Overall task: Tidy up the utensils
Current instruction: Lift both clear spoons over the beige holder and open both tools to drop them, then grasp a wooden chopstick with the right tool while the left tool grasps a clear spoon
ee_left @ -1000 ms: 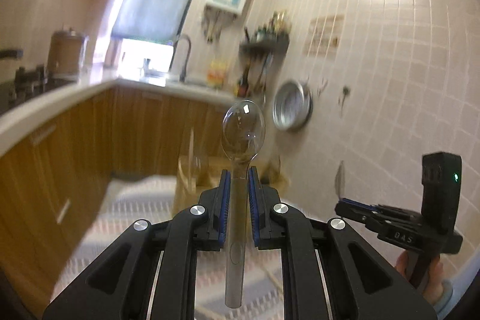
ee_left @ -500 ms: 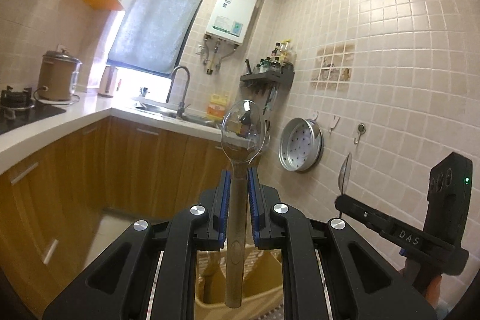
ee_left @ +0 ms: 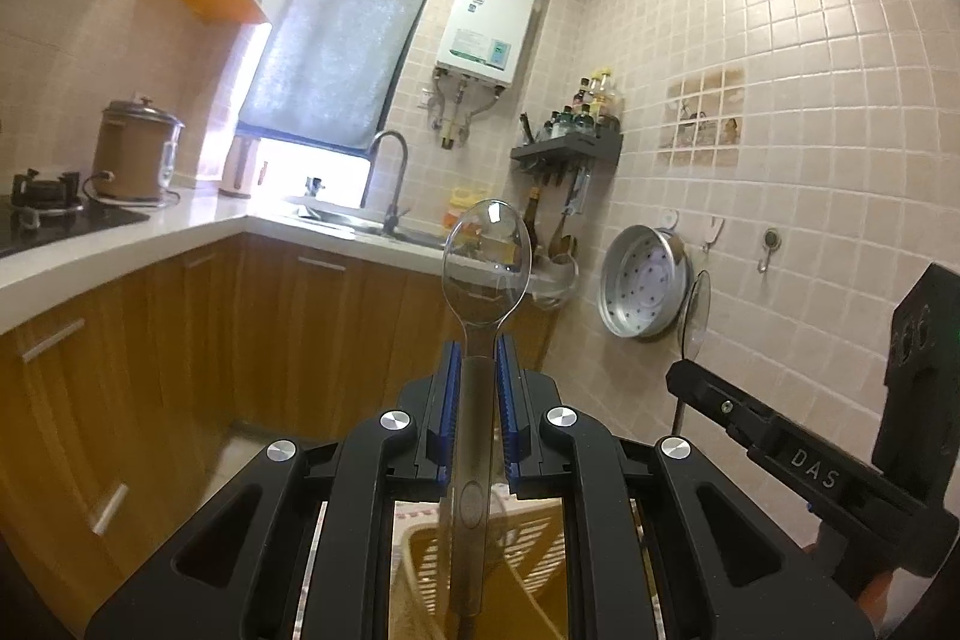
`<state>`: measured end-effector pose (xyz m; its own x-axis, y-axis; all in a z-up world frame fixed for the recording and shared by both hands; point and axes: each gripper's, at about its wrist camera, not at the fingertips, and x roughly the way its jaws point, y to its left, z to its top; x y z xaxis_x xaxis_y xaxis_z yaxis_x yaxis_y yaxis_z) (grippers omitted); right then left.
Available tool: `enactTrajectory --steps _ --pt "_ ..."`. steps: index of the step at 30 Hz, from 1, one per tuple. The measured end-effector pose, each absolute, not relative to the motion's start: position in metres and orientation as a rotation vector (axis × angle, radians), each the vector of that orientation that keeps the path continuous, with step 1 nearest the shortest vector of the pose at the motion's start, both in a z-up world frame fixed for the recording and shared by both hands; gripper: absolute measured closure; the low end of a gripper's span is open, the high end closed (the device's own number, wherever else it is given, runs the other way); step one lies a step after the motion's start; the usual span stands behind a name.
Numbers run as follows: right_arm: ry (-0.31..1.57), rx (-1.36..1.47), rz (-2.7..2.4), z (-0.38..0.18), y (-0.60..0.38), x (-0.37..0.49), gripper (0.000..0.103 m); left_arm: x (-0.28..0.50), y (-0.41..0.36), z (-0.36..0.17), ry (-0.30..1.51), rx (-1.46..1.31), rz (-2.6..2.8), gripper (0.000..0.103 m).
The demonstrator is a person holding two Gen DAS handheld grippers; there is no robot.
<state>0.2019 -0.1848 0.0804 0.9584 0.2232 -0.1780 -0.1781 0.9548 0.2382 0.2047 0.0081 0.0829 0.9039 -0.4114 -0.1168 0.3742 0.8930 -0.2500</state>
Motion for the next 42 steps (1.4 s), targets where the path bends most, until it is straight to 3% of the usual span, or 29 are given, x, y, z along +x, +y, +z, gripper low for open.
enactTrajectory --steps 6,7,8,9,10,11,19,27,36,38,42 --pt "0.205 0.202 0.212 0.079 -0.179 0.185 0.092 0.191 0.010 0.078 0.211 -0.201 -0.415 0.091" --pt "0.205 0.204 0.213 0.081 -0.180 0.180 0.091 0.186 0.012 0.080 0.212 -0.203 -0.410 0.082" --pt "0.205 0.205 0.215 0.083 -0.181 0.175 0.083 0.181 0.015 0.083 0.220 -0.207 -0.407 0.065" --pt "0.204 0.209 0.218 0.086 -0.182 0.170 0.076 0.175 0.018 0.087 0.219 -0.215 -0.410 0.058" --pt "0.204 0.215 0.225 0.089 -0.183 0.165 0.057 0.168 0.022 0.091 0.214 -0.225 -0.414 0.056" --pt "0.202 0.219 0.225 0.093 -0.185 0.160 0.055 0.164 0.024 0.094 0.215 -0.228 -0.425 0.055" --pt "0.193 0.194 0.209 0.120 -0.188 0.099 0.055 0.116 0.044 0.121 0.224 -0.251 -0.423 0.055" --pt "0.331 0.162 0.247 0.114 -0.187 0.051 0.055 0.065 0.057 0.114 0.386 -0.260 -0.366 0.055" --pt "0.616 0.117 0.267 0.062 -0.176 0.033 0.057 0.035 0.068 0.050 0.671 -0.277 -0.299 0.055" --pt "0.709 0.118 0.267 0.042 -0.176 0.033 0.066 0.033 0.069 0.027 0.739 -0.283 -0.299 0.055" --pt "0.872 0.125 0.267 0.000 -0.180 0.032 0.071 0.028 0.062 -0.011 0.841 -0.262 -0.305 0.055"
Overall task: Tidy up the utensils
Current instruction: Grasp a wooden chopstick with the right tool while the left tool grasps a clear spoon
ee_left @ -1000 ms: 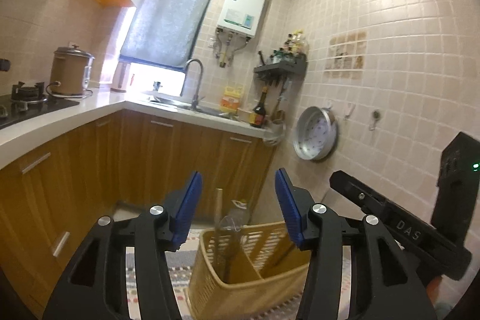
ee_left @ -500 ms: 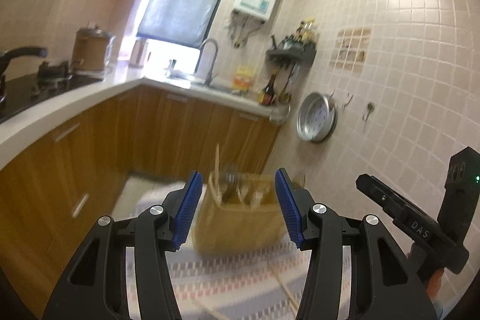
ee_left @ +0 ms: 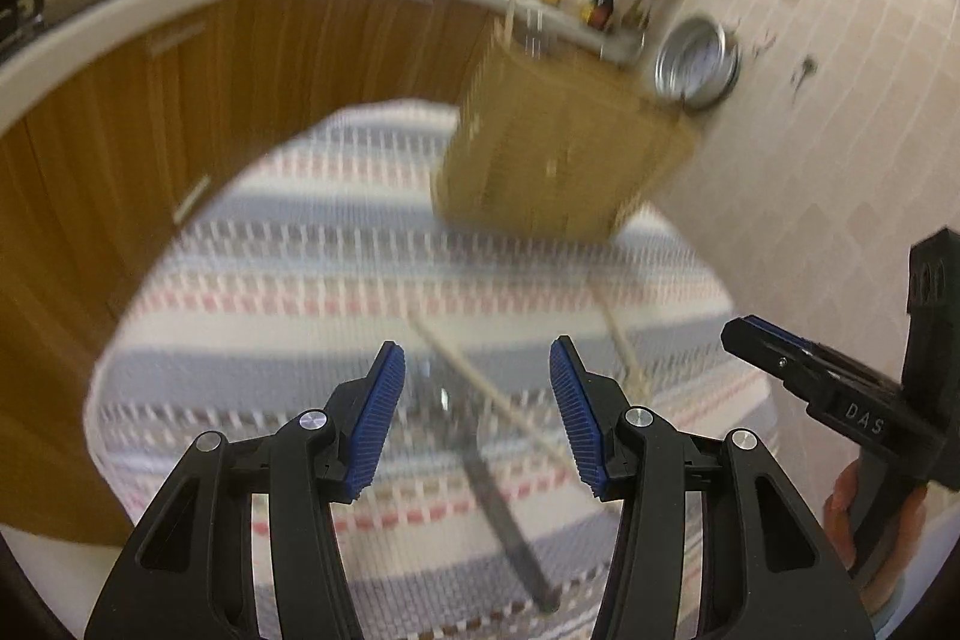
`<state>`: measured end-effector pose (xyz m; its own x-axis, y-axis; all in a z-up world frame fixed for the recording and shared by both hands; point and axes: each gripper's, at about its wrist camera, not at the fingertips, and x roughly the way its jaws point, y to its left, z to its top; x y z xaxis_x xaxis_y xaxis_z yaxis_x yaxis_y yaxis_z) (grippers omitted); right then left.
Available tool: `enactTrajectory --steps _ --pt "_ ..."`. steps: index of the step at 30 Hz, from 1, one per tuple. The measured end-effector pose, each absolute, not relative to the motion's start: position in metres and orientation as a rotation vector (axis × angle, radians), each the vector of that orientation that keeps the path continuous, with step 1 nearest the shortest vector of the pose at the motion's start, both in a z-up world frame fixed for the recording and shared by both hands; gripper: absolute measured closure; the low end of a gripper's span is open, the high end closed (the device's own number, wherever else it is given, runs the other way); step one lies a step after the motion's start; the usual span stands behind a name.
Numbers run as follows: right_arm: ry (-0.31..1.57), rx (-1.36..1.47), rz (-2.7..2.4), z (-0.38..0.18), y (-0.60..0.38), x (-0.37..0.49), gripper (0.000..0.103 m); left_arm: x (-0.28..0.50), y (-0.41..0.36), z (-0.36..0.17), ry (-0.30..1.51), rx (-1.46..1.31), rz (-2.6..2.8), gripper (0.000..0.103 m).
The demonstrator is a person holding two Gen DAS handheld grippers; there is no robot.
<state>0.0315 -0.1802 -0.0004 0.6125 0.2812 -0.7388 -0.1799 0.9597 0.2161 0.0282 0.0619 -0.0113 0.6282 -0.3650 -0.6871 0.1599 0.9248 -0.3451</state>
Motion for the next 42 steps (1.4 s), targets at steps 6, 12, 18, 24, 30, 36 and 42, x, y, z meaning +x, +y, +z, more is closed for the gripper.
enactTrajectory --steps 6,12,18,24,30,36,42 --pt "0.996 0.157 0.286 -0.046 -0.185 0.023 0.089 0.025 0.042 -0.052 0.919 -0.199 -0.240 0.055" --pt "1.040 0.143 0.330 -0.061 -0.179 0.014 0.089 0.019 0.026 -0.065 0.918 -0.105 -0.174 0.055" --pt "1.068 0.089 0.300 -0.070 -0.171 0.023 0.090 0.019 0.012 -0.065 0.899 -0.005 -0.138 0.056" --pt "1.094 0.022 0.286 -0.074 -0.169 0.034 0.097 0.019 0.019 -0.066 0.899 0.043 -0.202 0.089" --pt "1.146 0.058 0.321 -0.073 -0.177 0.043 0.097 0.026 0.046 -0.065 0.978 -0.061 -0.340 0.081" --pt "1.181 -0.009 0.306 -0.069 -0.168 0.052 0.097 0.042 0.049 -0.058 1.012 -0.073 -0.317 0.058" --pt "1.249 -0.053 0.291 -0.068 -0.160 0.071 0.097 0.068 0.025 -0.063 1.116 0.024 -0.271 0.048"
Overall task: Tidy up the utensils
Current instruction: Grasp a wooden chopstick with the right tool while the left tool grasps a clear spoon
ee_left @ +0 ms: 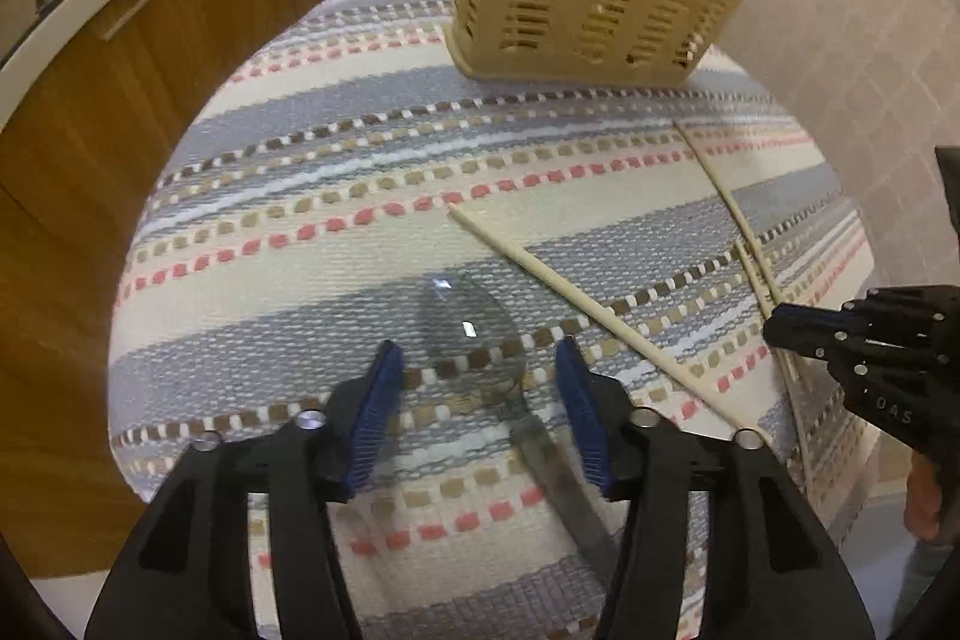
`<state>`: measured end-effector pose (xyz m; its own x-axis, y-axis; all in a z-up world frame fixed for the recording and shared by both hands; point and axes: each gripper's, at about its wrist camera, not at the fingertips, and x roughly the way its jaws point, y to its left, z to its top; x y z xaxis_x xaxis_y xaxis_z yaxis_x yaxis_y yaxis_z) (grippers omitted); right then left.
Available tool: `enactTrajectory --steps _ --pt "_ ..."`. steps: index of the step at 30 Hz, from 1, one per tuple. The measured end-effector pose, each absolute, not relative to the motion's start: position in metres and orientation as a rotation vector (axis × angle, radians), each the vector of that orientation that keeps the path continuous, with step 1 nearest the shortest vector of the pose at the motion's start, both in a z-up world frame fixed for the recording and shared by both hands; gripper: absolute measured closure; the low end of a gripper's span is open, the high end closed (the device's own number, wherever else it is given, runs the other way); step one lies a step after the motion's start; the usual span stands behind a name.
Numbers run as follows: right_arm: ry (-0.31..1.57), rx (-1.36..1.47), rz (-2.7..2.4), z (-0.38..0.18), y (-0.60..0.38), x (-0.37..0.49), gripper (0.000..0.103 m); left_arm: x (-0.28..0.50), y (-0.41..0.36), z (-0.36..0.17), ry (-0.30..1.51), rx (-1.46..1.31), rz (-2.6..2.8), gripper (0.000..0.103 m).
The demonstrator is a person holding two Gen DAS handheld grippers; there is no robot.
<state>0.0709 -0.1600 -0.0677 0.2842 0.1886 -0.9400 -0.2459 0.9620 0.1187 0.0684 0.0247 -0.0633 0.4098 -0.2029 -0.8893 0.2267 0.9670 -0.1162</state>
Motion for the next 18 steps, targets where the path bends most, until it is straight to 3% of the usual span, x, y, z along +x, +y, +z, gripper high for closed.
enactTrajectory --steps 2,7,13,15,18 --pt "1.270 -0.053 0.298 -0.067 -0.159 0.075 0.097 0.070 0.015 -0.065 1.135 0.065 -0.255 0.044" --pt "1.267 -0.060 0.321 -0.068 -0.159 0.084 0.097 0.059 0.008 -0.066 1.133 0.113 -0.230 0.046" --pt "1.241 -0.139 0.288 -0.070 -0.149 0.068 0.097 0.048 -0.004 -0.063 1.115 0.186 -0.190 0.075" --pt "1.232 -0.157 0.284 -0.070 -0.145 0.067 0.097 0.047 -0.007 -0.061 1.101 0.185 -0.180 0.094" --pt "1.220 -0.123 0.317 -0.069 -0.149 0.064 0.097 0.048 0.006 -0.056 1.070 0.052 -0.261 0.094"
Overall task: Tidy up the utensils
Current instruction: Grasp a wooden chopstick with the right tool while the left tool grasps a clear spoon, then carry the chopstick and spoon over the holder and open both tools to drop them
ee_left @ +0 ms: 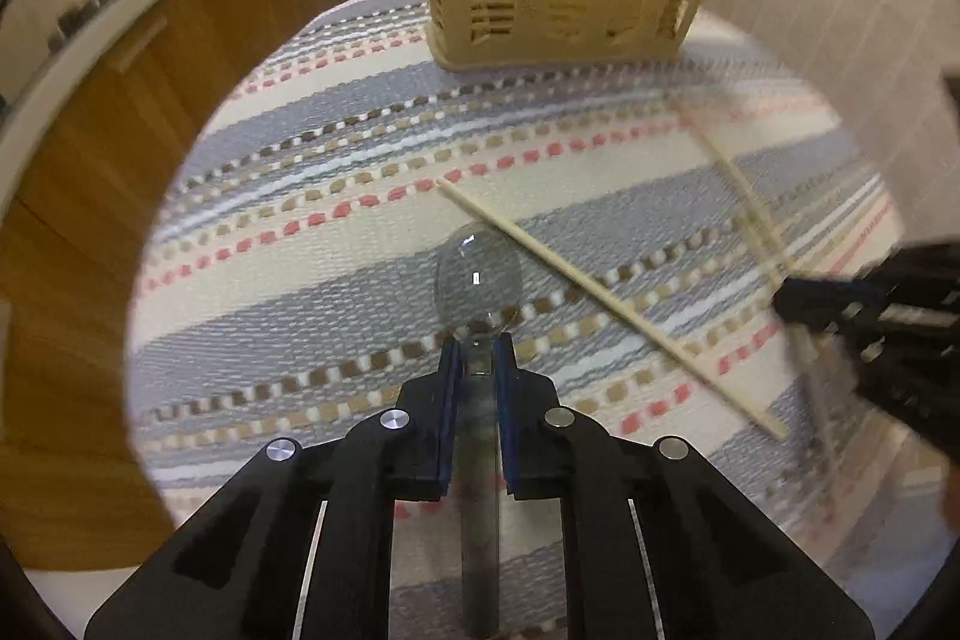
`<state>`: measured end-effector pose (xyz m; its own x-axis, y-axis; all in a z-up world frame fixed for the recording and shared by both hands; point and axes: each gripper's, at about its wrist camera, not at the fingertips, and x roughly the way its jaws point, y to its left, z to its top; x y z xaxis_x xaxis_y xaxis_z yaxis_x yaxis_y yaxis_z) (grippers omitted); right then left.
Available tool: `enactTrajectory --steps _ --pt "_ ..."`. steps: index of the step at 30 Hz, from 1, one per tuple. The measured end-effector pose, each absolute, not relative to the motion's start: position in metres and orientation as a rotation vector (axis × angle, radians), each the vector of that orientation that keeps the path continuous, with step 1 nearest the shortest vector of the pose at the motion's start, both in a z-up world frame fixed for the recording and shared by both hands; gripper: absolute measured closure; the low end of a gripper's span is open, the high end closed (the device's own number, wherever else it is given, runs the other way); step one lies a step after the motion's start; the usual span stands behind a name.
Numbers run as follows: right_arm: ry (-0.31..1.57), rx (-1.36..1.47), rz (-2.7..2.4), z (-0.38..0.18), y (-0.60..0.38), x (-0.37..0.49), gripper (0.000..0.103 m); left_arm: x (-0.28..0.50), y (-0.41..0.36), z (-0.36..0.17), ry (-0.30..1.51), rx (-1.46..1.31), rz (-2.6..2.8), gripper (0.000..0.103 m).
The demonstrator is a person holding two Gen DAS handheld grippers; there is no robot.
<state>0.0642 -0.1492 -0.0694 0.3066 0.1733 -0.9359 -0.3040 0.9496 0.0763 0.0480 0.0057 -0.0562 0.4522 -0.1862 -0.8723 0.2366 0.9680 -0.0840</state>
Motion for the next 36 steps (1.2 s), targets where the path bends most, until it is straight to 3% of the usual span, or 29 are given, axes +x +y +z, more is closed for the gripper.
enactTrajectory --steps 13,36 --pt "0.947 -0.064 0.381 -0.032 -0.165 0.016 0.098 0.020 0.021 -0.021 0.801 -0.170 -0.428 0.094" --pt "0.600 -0.019 0.392 0.048 -0.186 -0.062 0.099 -0.020 0.027 0.047 0.436 -0.224 -0.479 0.093"
